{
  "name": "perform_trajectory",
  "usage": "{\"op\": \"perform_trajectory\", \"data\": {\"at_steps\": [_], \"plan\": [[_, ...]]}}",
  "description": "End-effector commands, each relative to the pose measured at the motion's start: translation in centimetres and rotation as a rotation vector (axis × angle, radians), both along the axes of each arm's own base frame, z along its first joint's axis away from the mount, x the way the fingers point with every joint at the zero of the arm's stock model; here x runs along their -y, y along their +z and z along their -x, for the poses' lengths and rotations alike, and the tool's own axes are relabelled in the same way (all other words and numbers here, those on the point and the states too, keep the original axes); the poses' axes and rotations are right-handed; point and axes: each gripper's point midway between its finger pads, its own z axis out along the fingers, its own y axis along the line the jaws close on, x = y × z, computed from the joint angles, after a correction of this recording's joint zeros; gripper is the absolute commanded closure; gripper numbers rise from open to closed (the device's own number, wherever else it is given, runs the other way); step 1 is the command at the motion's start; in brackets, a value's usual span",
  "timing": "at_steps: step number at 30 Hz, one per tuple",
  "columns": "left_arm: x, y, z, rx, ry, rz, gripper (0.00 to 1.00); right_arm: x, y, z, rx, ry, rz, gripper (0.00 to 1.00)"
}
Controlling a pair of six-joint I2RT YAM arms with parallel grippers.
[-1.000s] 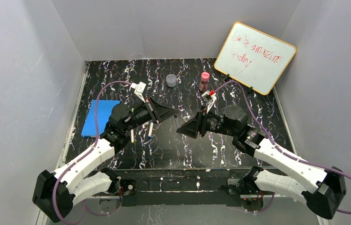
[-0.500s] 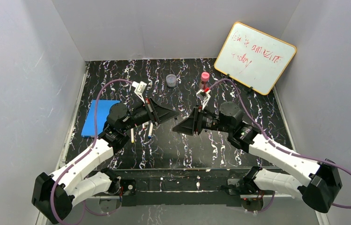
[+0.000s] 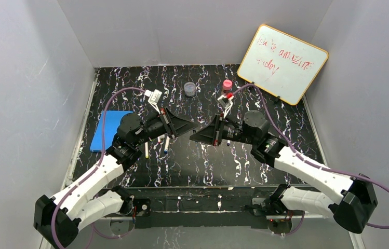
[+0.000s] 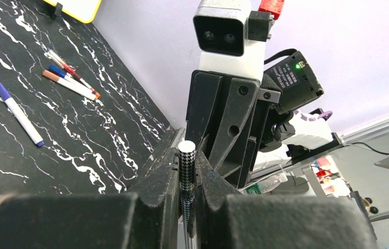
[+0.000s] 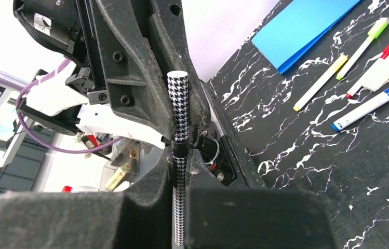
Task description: Open the pen caps
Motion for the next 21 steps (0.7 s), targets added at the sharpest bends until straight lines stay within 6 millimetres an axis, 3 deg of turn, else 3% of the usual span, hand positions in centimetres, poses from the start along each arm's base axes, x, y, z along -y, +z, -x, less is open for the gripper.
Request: {"op": "perform_trajectory", "data": {"at_steps": [1,4,8,11,12,14,17,19,21], "plan": [[-2.7,3.9,-2.5,0.122,0.237,-0.022,1.00,1.8,-0.8,1.6,0.011,-0.002,0.023,0.99],[-3.3,5.2,-3.3,0.158,0.297,0.014,1.00,3.1,-1.6,2.6,-0.008,-0.017,0.021,0.99],[-2.2,4.7,-4.2,0.123,0.276,0.023,1.00,4.3,-1.0,2.9,0.003,-0.056,0.009,0.99],[-2.1,3.8,-4.8,0.097,0.291,0.005,1.00,5.2,-0.8,1.9,0.026,-0.132,0.062,0.99],[-2.3,3.2,-5.4,0.084,0.320,-0.031,1.00,5.8,-2.1,1.1,0.006,-0.188,0.140,0.99],[-2.9,0.9,-6.2,0.077,0.357,-0.168,1.00,7.8,-3.7,-1.7,0.000,-0.362,0.313,0.99],[-4.7,-4.3,-6.6,0.064,0.384,-0.456,1.00,11.4,-8.5,-5.0,0.000,-0.559,0.658,0.99],[-6.9,-7.7,-6.4,0.049,0.417,-0.629,1.00,12.9,-11.1,-6.0,-0.002,-0.621,0.816,0.99],[-9.2,-10.1,-6.2,0.052,0.459,-0.758,1.00,12.9,-13.0,-6.4,-0.024,-0.631,0.882,0.99]]}}
